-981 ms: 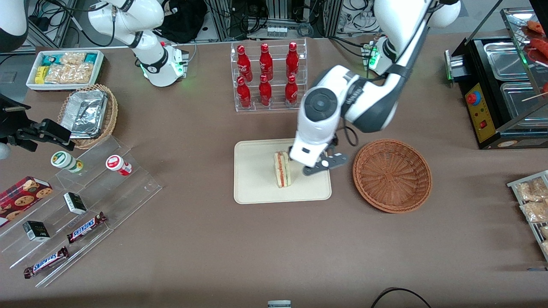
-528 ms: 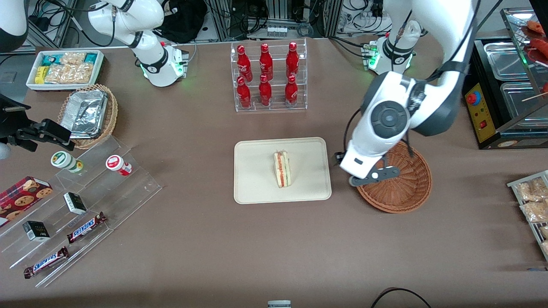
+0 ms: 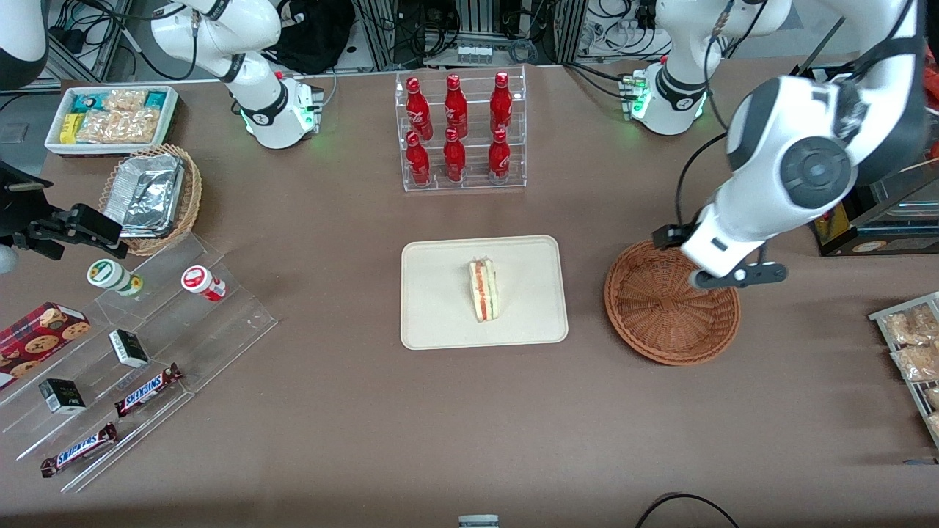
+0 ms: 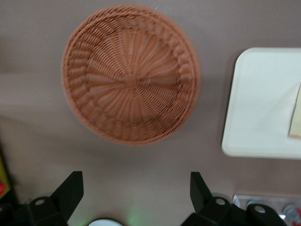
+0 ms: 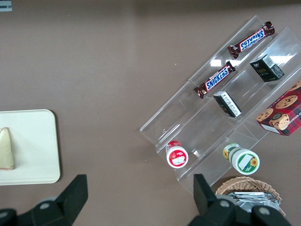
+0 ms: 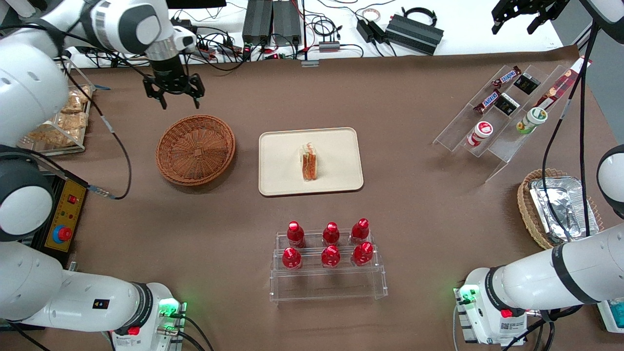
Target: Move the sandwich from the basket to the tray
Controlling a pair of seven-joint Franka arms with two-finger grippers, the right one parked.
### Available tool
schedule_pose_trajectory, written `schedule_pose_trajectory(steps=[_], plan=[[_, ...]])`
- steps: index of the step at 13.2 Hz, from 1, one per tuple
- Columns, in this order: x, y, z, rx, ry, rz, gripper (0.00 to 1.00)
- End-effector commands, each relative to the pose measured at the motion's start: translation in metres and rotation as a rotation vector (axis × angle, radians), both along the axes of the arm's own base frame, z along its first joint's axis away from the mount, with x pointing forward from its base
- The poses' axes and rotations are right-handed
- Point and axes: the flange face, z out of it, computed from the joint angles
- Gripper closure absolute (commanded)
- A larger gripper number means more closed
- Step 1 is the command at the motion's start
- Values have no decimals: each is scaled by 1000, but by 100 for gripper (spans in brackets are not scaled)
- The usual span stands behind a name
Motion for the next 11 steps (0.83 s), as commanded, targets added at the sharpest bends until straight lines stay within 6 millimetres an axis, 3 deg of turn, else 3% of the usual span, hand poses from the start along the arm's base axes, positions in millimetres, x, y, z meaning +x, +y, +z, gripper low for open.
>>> schedule_pose_trajectory(steps=[1, 7, 11], plan=[[-21, 22, 30, -3, 1, -61, 0], [-33, 85, 96, -41, 19, -134, 0], [-37, 98, 128, -37, -42, -112, 0]])
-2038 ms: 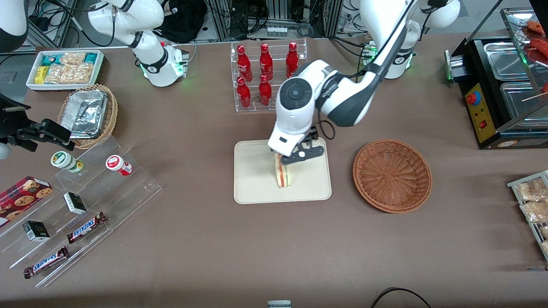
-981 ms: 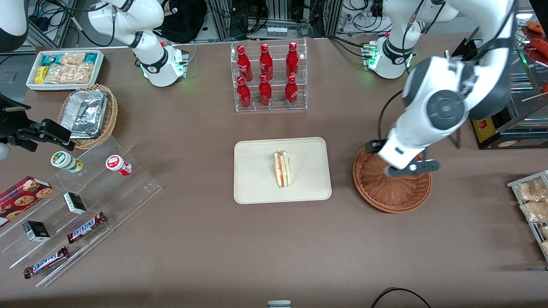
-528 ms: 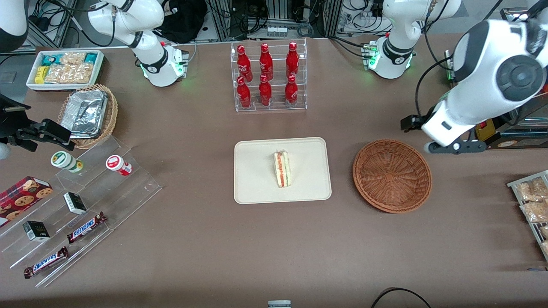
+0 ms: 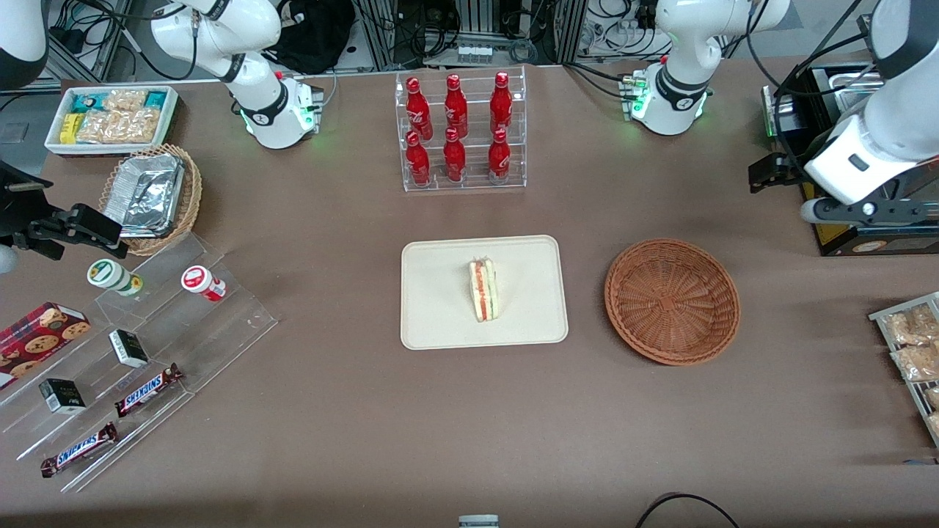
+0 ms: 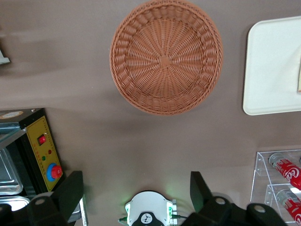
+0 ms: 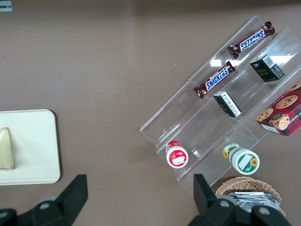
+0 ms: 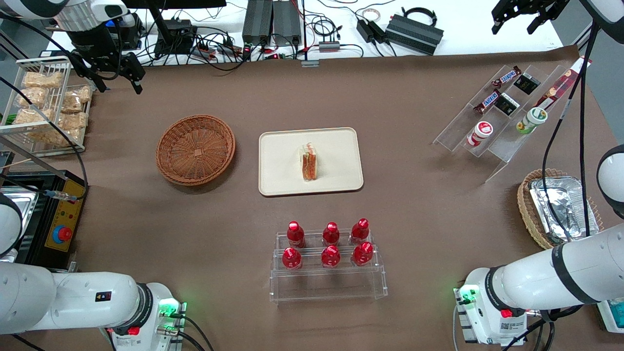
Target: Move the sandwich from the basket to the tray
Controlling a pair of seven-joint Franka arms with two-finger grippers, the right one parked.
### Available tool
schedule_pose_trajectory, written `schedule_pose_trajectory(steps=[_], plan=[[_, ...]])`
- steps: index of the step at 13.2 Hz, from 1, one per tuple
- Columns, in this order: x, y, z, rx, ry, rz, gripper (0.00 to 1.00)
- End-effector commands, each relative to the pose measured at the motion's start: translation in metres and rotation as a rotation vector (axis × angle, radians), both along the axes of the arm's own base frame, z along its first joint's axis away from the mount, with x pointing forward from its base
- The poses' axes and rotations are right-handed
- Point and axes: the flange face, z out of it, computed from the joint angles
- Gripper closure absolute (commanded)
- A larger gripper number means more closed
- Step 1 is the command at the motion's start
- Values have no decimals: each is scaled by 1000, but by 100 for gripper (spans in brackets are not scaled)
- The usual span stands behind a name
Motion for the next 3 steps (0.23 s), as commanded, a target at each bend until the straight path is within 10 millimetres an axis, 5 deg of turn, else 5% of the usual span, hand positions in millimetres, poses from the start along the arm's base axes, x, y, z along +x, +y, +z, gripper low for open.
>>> schedule_pose_trajectory(steps=[1, 3], plan=[[-5, 9, 21, 4, -21, 0, 0], [-5, 12, 22, 9, -21, 2, 0]])
